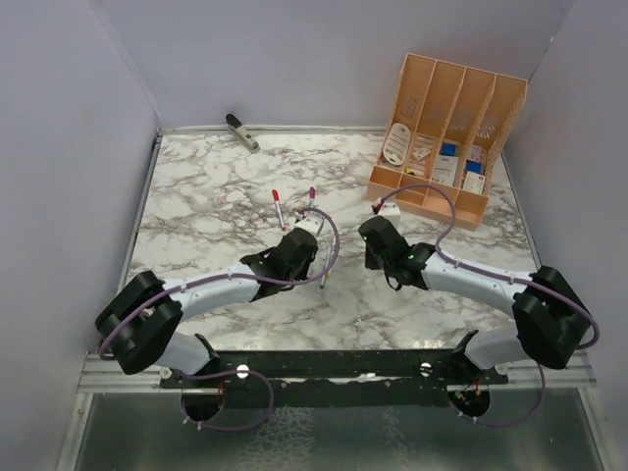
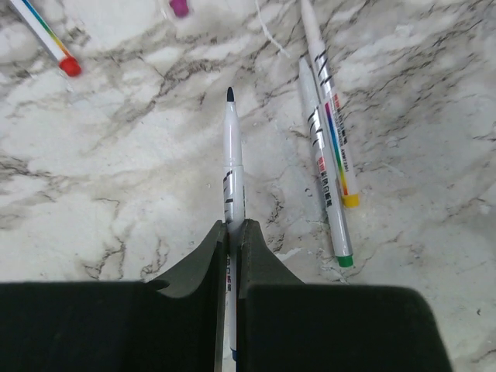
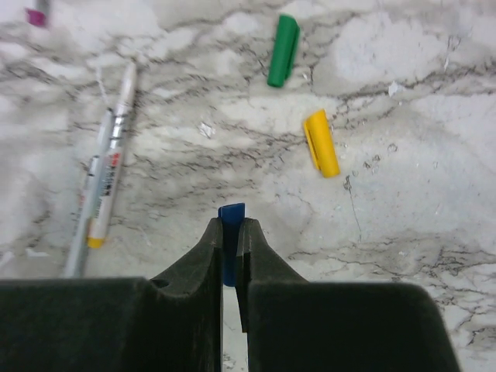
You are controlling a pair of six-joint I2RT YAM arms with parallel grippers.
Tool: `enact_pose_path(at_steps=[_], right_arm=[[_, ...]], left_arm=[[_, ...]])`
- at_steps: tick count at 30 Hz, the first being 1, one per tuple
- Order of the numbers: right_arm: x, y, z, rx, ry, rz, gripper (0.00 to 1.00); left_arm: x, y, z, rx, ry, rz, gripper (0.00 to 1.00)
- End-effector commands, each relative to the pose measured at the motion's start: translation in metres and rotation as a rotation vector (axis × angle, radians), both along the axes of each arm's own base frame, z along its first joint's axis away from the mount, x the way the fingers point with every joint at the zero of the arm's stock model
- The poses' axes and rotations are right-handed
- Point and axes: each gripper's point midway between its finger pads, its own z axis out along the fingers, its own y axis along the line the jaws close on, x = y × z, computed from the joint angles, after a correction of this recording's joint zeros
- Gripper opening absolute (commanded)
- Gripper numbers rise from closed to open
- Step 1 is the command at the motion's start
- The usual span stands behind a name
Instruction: Insert the pens into the pen caps
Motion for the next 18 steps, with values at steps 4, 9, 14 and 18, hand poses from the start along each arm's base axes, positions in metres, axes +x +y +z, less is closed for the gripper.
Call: enact_pose_path(at_steps=[4, 9, 14, 18], right_arm=[[0.033, 0.029, 0.087, 0.162, -0.29, 0.076, 0.01], [0.044, 0.031, 0.128, 0.219, -0.427, 0.078, 0.01], [0.043, 0.032, 0.173, 0.339, -0.623, 0.116, 0.01], [0.038, 0.032, 0.198, 0.419, -0.741, 0.151, 0.01]], left_arm=[[0.016, -0.009, 0.069, -0.096, -0.225, -0.079, 0.0], [0.017, -0.022, 0.089, -0.15, -0.263, -0.134, 0.0], [0.006, -0.038, 0.122, -0.36, -0.391, -0.218, 0.0], [-0.004, -0.04, 0.148, -0.497, -0.511, -0.271, 0.0]])
